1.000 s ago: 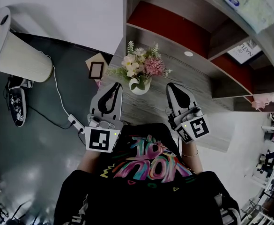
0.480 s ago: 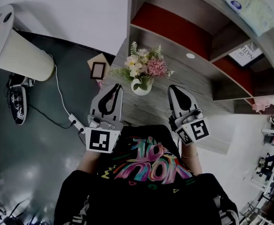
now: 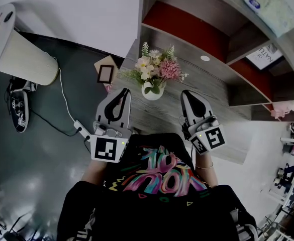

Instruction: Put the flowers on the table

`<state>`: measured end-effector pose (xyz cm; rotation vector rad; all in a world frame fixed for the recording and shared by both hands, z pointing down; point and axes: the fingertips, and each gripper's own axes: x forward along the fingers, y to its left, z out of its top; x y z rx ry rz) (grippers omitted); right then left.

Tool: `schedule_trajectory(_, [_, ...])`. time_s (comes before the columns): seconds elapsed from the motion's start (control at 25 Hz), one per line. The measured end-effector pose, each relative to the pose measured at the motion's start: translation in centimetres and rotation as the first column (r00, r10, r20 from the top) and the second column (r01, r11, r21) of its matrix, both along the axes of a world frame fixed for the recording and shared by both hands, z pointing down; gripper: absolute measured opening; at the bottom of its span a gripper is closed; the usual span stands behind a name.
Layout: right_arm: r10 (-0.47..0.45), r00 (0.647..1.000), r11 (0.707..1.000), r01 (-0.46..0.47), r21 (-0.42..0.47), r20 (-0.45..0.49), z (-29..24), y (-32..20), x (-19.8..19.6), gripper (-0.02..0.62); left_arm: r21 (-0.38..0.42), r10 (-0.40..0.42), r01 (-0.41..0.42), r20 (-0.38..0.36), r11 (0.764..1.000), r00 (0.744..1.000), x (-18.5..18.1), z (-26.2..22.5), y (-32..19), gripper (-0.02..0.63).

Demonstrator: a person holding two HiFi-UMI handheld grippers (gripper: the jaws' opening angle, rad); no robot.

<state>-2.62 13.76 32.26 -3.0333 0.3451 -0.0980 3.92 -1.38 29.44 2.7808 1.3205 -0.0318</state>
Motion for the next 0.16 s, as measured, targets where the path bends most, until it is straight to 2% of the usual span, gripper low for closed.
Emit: schedule_trajectory(0.16, [0.006, 1.000, 1.000, -0.006, 0.002, 0.002, 0.13, 0.04, 0.04, 0.017, 0.004, 0.000, 0.000, -0.001, 1.000, 1.000, 0.19, 0.14, -0.24, 0.032])
